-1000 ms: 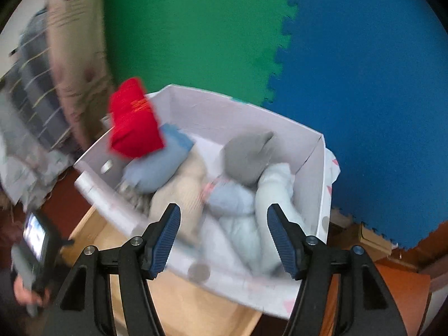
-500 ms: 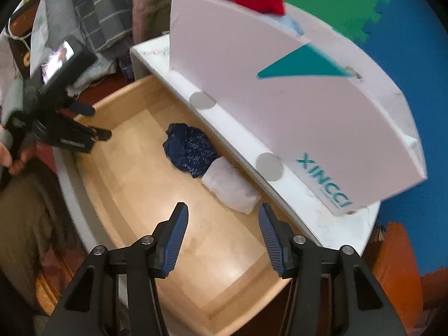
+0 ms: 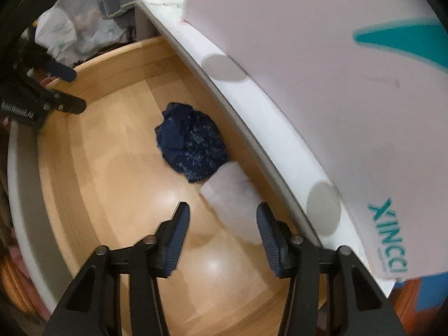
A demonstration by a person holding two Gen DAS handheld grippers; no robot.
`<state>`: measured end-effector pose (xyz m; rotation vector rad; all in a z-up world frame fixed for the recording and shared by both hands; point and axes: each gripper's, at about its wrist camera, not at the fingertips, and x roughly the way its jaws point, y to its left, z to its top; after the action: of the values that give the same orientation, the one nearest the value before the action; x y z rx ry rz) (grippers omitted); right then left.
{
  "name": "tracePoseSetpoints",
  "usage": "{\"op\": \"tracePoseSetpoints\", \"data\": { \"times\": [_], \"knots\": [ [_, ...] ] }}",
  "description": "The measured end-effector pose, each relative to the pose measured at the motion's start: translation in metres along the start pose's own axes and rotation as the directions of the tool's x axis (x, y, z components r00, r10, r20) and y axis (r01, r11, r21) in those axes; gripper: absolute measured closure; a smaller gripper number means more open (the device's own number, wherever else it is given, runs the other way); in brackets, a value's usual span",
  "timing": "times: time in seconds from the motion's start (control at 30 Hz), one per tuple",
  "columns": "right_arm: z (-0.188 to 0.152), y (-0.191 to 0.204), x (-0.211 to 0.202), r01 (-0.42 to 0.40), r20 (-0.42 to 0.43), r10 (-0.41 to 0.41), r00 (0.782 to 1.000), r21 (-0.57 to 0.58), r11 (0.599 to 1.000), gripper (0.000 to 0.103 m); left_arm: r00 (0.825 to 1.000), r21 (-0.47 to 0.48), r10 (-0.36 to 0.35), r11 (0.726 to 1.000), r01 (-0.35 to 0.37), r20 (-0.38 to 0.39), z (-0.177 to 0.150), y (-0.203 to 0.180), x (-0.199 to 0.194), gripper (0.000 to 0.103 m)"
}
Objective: Take underwear out of drawer
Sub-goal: 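Move the right gripper back down into the drawer toward the white sock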
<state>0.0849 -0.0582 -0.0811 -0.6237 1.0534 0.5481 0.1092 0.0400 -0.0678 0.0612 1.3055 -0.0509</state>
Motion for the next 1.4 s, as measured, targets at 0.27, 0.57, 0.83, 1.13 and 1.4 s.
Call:
{"op": "tracePoseSetpoints", "data": {
  "times": [0.27,0.57,0.83,1.13,1.4],
  "knots": [
    [-0.005,0.014,0.006,0.007,-0.006,-0.007,1.000,-0.020,1.000,0.058,1.000,0.005,0.009,1.000,-0.009,-0.006,0.000,-0.001,0.002,0.039],
    [-0.008,0.024,0.044,0.165,-0.022,-0.166,0.986,-0.057,0.985,0.059,1.000,0.002,0.002,1.000,-0.002,-0.004,0.000,0.001,0.000,0.039],
    [-0.012,0.036,0.065,0.315,-0.018,-0.321,0.947,-0.143,0.938,0.059,1.000,0.002,0.001,1.000,-0.001,-0.006,0.000,0.001,0.000,0.039],
    [-0.019,0.032,0.074,0.413,-0.020,-0.423,0.906,-0.174,0.894,0.077,1.000,0.000,-0.001,1.000,0.001,-0.005,0.000,0.001,0.000,0.039],
    [-0.001,0.031,0.066,0.365,-0.049,-0.374,0.926,-0.130,0.922,0.088,1.000,-0.003,-0.005,1.000,0.005,-0.005,0.001,0.002,0.001,0.039]
  ]
}}
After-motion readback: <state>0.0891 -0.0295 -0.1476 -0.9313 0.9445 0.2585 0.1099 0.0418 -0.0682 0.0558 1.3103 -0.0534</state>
